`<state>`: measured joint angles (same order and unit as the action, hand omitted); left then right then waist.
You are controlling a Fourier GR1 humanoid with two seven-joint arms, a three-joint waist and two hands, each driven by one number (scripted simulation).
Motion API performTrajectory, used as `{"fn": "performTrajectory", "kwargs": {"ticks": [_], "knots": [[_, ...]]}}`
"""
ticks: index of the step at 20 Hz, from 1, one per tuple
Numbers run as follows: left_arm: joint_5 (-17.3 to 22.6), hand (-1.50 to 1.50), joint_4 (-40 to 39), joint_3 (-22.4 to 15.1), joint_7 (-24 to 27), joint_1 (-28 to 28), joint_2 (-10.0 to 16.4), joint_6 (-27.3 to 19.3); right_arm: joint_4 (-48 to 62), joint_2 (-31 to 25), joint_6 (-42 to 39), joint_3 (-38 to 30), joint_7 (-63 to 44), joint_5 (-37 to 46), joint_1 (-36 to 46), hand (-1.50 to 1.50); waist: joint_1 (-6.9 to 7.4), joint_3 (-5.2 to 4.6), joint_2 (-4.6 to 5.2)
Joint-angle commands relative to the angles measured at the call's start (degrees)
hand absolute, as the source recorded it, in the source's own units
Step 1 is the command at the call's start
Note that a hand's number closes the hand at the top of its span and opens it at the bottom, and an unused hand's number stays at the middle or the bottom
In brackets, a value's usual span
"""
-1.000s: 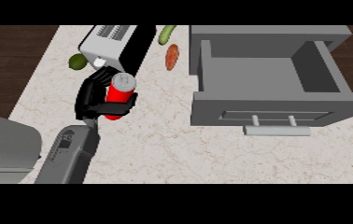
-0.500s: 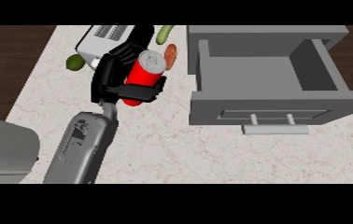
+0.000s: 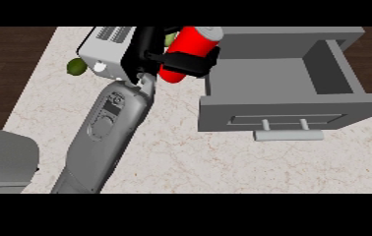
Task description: Pick up the can, place it into the drawer and close the drawer
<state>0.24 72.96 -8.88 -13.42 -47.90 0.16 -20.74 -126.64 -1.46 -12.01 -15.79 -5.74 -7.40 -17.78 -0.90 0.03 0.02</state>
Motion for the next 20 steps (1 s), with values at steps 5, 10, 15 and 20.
{"fn": "performTrajectory", "kwargs": {"ticks": [5,10,15,20], "knots": [[3.9,1.50,-12.6,-4.1,-0.8,-15.3,-0.2,-7.2,0.8,0.2,0.6,1.0,-1.0,2.1,2.5,-1.50,-0.76,0.00,0.22],[5.3,1.50,-18.8,-1.6,-2.2,-22.8,-0.2,-6.9,0.0,-1.5,-0.7,-2.2,-2.6,-1.8,1.9,-1.50,-0.63,0.01,0.12],[10.2,1.50,-28.4,-5.4,0.6,-28.5,-0.2,-11.2,0.1,1.4,-0.6,1.1,0.4,2.1,-0.1,-1.50,-1.81,0.04,0.38],[14.9,1.50,-35.2,-7.4,3.4,-32.5,-0.2,-11.0,-0.7,0.6,-1.0,0.0,-0.4,0.4,0.6,-1.50,-2.25,0.05,0.52]]}}
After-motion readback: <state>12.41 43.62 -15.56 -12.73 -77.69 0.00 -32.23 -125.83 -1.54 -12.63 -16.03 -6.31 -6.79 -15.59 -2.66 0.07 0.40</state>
